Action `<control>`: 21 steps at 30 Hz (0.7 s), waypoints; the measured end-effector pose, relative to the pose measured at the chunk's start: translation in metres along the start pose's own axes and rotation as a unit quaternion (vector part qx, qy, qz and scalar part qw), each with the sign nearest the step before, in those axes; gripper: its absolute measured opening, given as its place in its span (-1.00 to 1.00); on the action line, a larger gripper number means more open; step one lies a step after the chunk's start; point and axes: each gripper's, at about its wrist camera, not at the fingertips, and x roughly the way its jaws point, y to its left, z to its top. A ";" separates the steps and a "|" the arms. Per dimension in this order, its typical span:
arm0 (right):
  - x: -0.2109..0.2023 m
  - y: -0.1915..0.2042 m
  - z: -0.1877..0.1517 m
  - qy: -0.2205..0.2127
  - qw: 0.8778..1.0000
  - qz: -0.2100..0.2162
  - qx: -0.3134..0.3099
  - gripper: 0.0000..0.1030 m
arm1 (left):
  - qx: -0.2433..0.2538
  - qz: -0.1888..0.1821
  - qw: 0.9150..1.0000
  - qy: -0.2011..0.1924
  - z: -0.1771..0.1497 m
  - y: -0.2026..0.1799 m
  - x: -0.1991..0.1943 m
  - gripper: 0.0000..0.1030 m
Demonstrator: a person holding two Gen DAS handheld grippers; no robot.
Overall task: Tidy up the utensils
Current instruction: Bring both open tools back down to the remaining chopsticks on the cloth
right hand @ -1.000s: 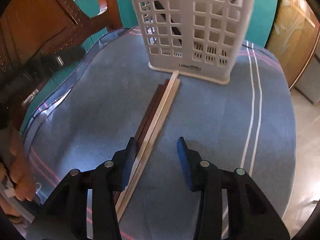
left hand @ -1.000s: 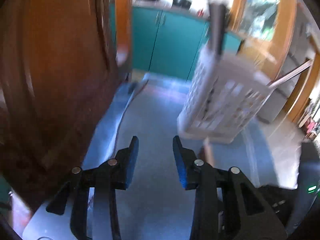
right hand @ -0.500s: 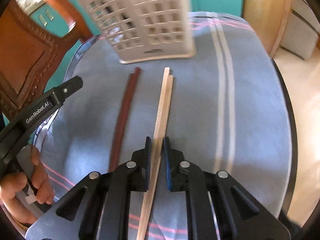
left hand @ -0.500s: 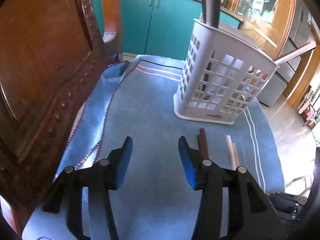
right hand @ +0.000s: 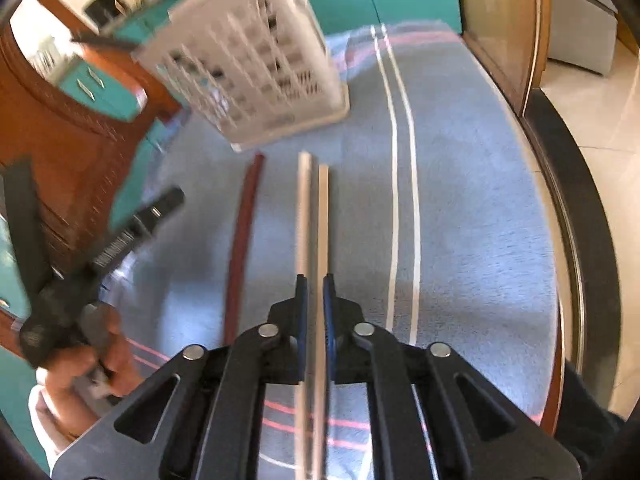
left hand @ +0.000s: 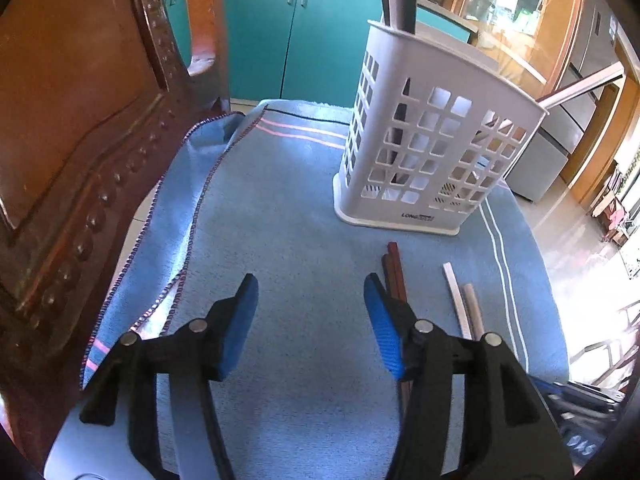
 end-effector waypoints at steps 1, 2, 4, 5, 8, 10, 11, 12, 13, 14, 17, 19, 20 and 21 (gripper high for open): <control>0.008 0.002 0.004 0.001 1.000 -0.001 0.000 -0.72 | 0.000 0.000 1.000 0.002 0.000 0.000 0.001 0.08; 0.010 0.001 0.006 -0.001 1.000 -0.002 0.002 -0.71 | 0.000 0.000 1.000 0.003 0.000 0.001 0.001 0.09; 0.009 -0.005 0.012 -0.019 1.000 0.002 0.005 -0.61 | 0.001 -0.001 1.000 0.005 0.000 0.001 0.001 0.13; 0.009 -0.007 0.014 -0.026 1.000 0.004 0.005 -0.47 | 0.001 0.000 1.000 0.005 0.001 0.002 0.001 0.14; 0.012 -0.008 0.024 -0.027 1.000 0.012 -0.003 -0.21 | 0.001 0.001 1.000 0.011 0.004 0.002 0.005 0.19; 0.016 -0.005 0.032 -0.018 1.000 -0.003 -0.019 -0.21 | 0.000 0.002 1.000 0.017 0.006 0.003 0.008 0.21; 0.018 -0.002 0.038 -0.015 0.999 -0.017 -0.033 -0.20 | 0.000 0.002 1.000 0.021 0.007 0.003 0.009 0.21; 0.020 0.000 0.041 -0.014 0.999 -0.022 -0.040 -0.20 | 0.000 0.002 1.000 0.024 0.007 0.003 0.011 0.22; 0.023 0.001 0.045 -0.013 0.998 -0.028 -0.052 -0.20 | -0.001 0.002 1.000 0.029 0.008 0.004 0.013 0.22; 0.025 0.002 0.047 -0.012 0.998 -0.030 -0.056 -0.20 | -0.001 0.003 1.000 0.031 0.009 0.004 0.014 0.22; 0.033 0.003 0.045 -0.023 0.997 -0.017 -0.068 -0.20 | -0.002 0.006 0.999 0.039 0.008 0.007 0.019 0.22; 0.036 0.010 0.042 -0.035 0.994 -0.035 -0.093 -0.20 | -0.003 0.005 0.999 0.045 0.006 0.009 0.024 0.22; 0.037 0.015 0.041 -0.039 0.992 -0.053 -0.107 -0.21 | -0.003 0.002 0.999 0.048 0.006 0.010 0.026 0.23; 0.038 0.018 0.039 -0.042 0.990 -0.065 -0.118 -0.21 | -0.003 0.000 0.999 0.050 0.006 0.010 0.028 0.23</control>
